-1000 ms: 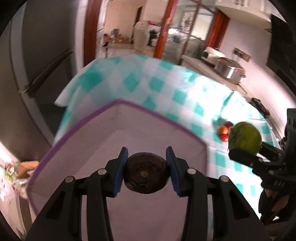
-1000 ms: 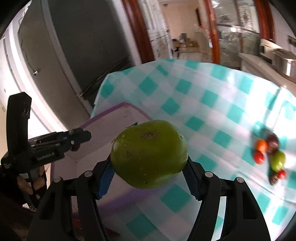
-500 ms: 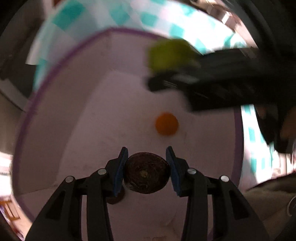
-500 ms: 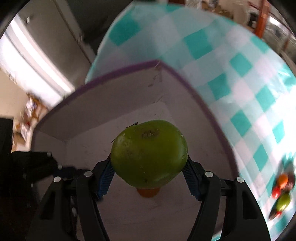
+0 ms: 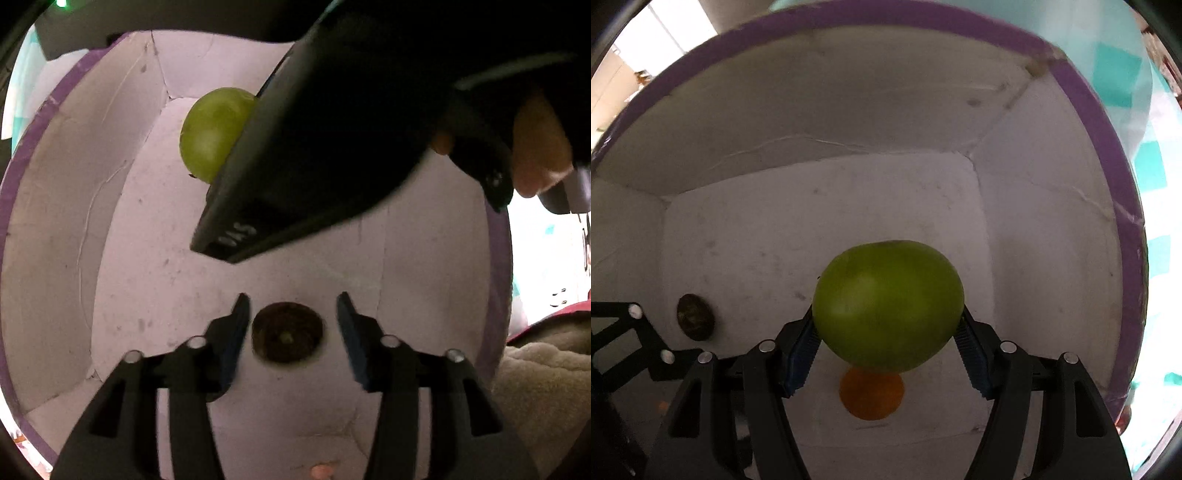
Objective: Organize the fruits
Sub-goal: 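Open both tools to release the dark fruit and green apple into the box, then withdraw both tools from the box toward the remaining fruits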
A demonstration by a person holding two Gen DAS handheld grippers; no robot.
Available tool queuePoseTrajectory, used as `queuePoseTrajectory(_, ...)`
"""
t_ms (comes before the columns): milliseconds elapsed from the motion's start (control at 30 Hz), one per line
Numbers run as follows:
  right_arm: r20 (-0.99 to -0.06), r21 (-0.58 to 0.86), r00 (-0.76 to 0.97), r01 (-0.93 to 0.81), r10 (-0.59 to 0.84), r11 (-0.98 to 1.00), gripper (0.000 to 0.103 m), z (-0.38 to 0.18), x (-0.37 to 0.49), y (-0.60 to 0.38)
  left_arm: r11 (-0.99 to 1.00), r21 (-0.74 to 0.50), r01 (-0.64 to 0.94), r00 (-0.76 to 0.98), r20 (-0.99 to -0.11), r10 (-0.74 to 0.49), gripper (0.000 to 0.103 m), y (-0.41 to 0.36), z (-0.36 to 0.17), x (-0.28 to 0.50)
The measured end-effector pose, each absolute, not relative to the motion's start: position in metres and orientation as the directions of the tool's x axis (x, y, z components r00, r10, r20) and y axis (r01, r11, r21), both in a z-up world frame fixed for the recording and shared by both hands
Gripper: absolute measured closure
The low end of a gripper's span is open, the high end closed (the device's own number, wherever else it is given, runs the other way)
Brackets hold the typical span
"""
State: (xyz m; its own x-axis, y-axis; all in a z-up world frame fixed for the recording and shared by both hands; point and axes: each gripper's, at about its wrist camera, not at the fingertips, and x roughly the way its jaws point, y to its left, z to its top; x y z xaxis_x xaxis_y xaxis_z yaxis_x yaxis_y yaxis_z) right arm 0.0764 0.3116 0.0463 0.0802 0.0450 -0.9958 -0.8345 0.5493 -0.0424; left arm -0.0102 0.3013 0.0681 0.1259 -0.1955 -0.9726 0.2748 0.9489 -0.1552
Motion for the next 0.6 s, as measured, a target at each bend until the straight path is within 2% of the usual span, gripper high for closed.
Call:
queuePoseTrajectory(133, -0.994, -0.020, 0.080, -0.802, 0.075, 0.596, 0.036, 0.052, 0.079, 0.304, 0.957, -0.125, 0.262, 0.145, -0.975, -0.167, 0.026, 0.301, 0.070, -0.013)
queuePoseTrajectory(167, -0.991, -0.006, 0.085, -0.797, 0.102, 0.604, 0.032, 0.057, 0.081, 0.304, 0.961, -0.111, 0.253, 0.153, -0.976, -0.153, 0.022, 0.301, 0.071, -0.013)
queuePoseTrajectory(200, -0.985, 0.015, 0.095, -0.786, 0.145, 0.619, 0.029, 0.066, 0.081, 0.300, 0.967, -0.092, 0.237, 0.172, -0.976, -0.135, 0.022, 0.302, 0.074, -0.015)
queuePoseTrajectory(333, -0.936, 0.109, 0.154, -0.728, 0.317, 0.677, 0.029, 0.108, 0.080, 0.275, 0.990, -0.034, 0.140, 0.321, -0.944, -0.077, 0.022, 0.313, 0.097, -0.027)
queuePoseTrajectory(433, -0.827, 0.234, 0.249, -0.663, 0.504, 0.711, 0.029, 0.155, 0.071, 0.227, 1.000, 0.001, 0.009, 0.463, -0.886, -0.003, 0.022, 0.322, 0.129, -0.043)
queuePoseTrajectory(467, -0.769, 0.276, 0.297, -0.644, 0.566, 0.713, 0.026, 0.173, 0.066, 0.204, 0.997, 0.039, -0.068, 0.539, -0.840, 0.070, 0.020, 0.324, 0.148, -0.053)
queuePoseTrajectory(567, -0.612, 0.345, 0.421, -0.620, 0.670, 0.705, 0.015, 0.212, 0.048, 0.141, 0.969, 0.080, -0.234, 0.682, -0.697, 0.222, 0.001, 0.315, 0.197, -0.083)
queuePoseTrajectory(600, -0.553, 0.351, 0.469, -0.618, 0.689, 0.703, 0.015, 0.222, 0.035, 0.111, 0.962, 0.077, -0.264, 0.713, -0.655, 0.248, 0.002, 0.309, 0.209, -0.093)
